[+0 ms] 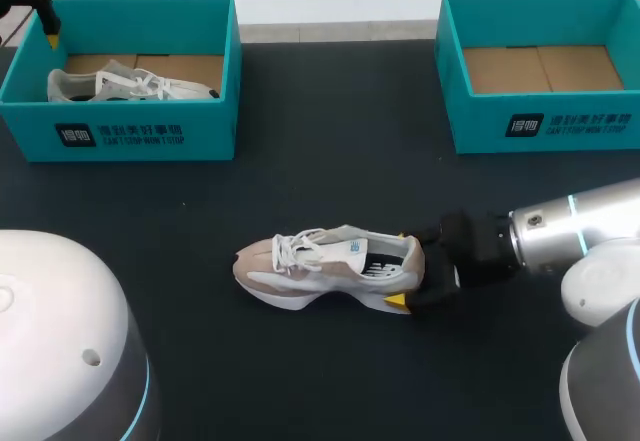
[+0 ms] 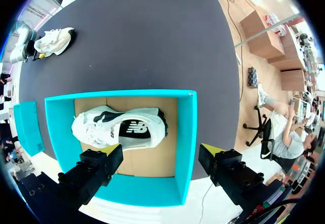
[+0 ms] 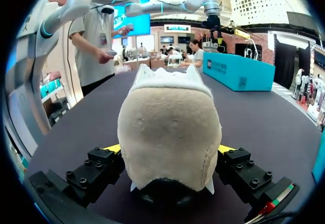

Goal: Take the shoe out of the shoebox, open the shoe tongue, remove and reinsert the insole, then place the shoe into the shoebox

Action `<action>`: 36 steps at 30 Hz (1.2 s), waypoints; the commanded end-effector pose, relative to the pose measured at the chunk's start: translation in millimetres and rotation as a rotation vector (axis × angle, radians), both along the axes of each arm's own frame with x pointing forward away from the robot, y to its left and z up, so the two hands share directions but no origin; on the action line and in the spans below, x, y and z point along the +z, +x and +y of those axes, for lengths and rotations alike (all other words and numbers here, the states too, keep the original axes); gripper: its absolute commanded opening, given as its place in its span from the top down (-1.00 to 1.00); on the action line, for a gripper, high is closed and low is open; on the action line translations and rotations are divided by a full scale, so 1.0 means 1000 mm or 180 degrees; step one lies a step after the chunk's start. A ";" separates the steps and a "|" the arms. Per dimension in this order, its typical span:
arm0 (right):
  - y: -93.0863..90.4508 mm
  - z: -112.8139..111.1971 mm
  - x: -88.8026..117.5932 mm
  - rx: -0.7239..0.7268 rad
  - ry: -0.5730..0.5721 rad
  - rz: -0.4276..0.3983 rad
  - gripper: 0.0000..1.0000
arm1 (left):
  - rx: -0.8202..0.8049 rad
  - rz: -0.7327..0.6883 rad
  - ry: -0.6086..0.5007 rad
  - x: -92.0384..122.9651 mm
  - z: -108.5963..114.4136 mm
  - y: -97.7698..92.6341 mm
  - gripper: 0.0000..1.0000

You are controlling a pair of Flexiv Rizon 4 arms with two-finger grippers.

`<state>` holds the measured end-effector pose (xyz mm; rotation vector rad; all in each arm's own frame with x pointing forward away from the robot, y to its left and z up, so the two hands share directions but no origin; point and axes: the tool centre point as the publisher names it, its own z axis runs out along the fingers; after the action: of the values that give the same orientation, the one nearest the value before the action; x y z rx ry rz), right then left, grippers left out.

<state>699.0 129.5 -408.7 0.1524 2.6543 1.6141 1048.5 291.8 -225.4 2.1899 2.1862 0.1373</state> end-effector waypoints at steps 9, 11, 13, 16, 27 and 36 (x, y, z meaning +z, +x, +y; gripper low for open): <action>0.006 0.017 -0.008 0.0073 -0.0023 0.0016 0.38 | -0.0001 -0.0010 0.0003 0.000 0.000 -0.002 -1.00; 0.006 0.020 -0.007 0.0120 -0.0036 0.0003 1.00 | -0.0001 -0.0010 0.0003 0.000 0.000 -0.002 -1.00; 0.007 0.022 -0.006 0.0156 -0.0045 -0.0007 1.00 | -0.0001 -0.0010 0.0003 0.000 0.000 -0.002 -1.00; 0.009 0.024 -0.006 0.0234 -0.0036 -0.0013 1.00 | -0.0001 -0.0010 0.0003 0.000 0.000 -0.002 -1.00; 0.010 0.023 -0.010 0.0240 -0.0079 -0.0012 1.00 | -0.0001 -0.0010 0.0003 0.000 0.000 -0.002 -1.00; 0.010 0.023 -0.010 0.0240 -0.0079 -0.0012 1.00 | -0.0001 -0.0010 0.0003 0.000 0.000 -0.002 -1.00</action>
<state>707.2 149.9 -415.3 0.0464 2.7031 1.6073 1048.5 291.8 -225.4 2.1899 2.1862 0.1373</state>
